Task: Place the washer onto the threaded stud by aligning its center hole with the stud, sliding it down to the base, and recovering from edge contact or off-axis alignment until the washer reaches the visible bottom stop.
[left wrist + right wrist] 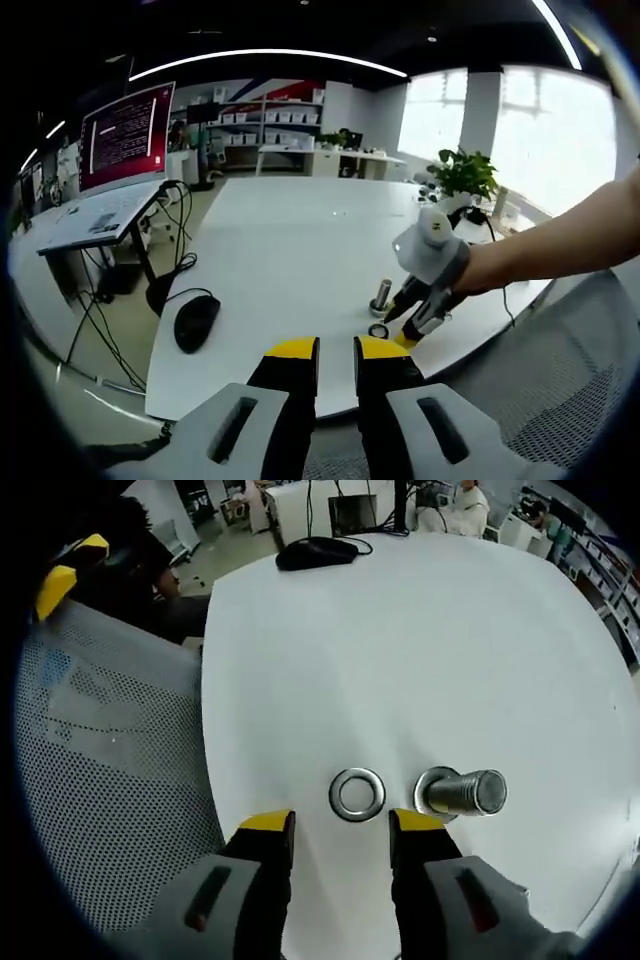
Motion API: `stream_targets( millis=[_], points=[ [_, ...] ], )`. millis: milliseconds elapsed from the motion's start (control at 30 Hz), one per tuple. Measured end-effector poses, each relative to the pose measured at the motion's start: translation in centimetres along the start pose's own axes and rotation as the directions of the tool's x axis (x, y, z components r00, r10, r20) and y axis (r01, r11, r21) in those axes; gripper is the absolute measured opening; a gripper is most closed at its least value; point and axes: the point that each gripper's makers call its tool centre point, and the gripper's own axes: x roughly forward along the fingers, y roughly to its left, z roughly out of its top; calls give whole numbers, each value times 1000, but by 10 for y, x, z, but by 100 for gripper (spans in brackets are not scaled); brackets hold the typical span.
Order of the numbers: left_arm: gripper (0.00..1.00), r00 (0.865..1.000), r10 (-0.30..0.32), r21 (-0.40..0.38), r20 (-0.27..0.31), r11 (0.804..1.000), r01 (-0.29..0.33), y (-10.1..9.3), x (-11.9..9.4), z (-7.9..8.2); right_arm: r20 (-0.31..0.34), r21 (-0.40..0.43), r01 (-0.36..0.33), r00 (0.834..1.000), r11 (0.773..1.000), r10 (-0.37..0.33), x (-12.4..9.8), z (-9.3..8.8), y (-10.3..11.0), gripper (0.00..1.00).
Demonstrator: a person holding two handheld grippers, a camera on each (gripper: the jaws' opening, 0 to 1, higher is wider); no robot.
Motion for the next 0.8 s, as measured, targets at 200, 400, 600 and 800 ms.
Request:
stream_targets(
  millis=[200, 400, 600, 800],
  points=[
    [12, 1000, 1, -1, 1, 1000, -1, 0, 0, 0, -45, -48, 26, 999, 999, -28, 0, 1, -1, 36],
    [12, 1000, 1, -2, 3, 1000, -1, 0, 0, 0, -99, -68, 24, 995, 997, -30, 1, 4, -1, 35],
    [12, 1000, -1, 1, -1, 1000, 1, 0, 0, 0, -136, -105, 13, 990, 994, -27, 3, 5, 4, 28],
    [12, 1000, -2, 2, -4, 1000, 2, -1, 0, -1, -156, -110, 15, 987, 994, -33, 6, 6, -1, 26]
  ],
)
